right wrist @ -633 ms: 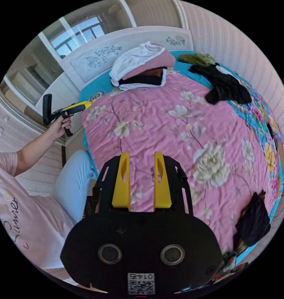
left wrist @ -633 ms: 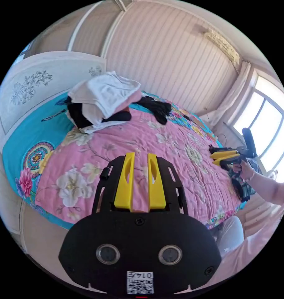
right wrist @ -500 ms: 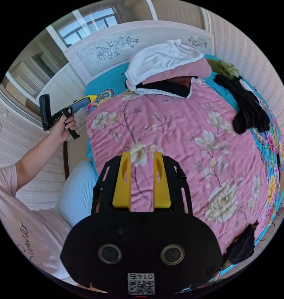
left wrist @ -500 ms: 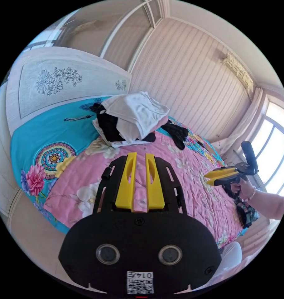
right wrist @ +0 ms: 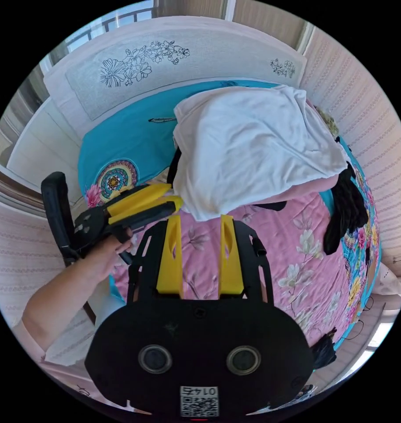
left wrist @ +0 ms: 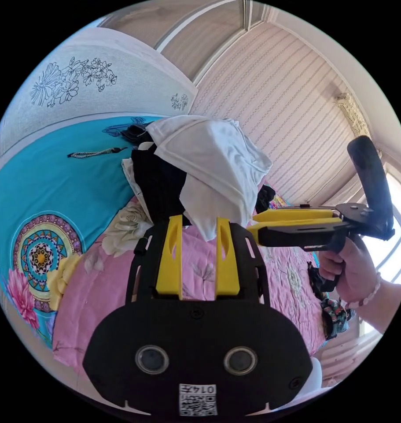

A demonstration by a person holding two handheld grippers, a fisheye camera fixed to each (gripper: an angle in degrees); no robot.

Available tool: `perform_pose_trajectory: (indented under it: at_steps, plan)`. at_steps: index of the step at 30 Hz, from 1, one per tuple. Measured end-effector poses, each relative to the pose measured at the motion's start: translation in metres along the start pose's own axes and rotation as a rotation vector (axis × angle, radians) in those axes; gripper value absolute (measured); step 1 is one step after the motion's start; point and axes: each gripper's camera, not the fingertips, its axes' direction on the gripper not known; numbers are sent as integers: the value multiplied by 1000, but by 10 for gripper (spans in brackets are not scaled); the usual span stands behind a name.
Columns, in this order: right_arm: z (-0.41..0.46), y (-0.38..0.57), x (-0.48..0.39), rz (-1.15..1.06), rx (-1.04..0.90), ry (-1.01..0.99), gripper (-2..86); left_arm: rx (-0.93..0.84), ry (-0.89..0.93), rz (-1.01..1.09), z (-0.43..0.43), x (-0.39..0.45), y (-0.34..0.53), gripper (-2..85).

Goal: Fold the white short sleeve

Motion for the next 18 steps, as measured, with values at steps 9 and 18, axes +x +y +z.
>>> perform_pose_trajectory:
  at_steps: [9,18]
  plan:
    - [21,12,26,110,96,-31,8,55,59,64,-74,-5,13,-9]
    - [-21,192,86,203,405,-369,2,148,351,283,-224,39,118,-10]
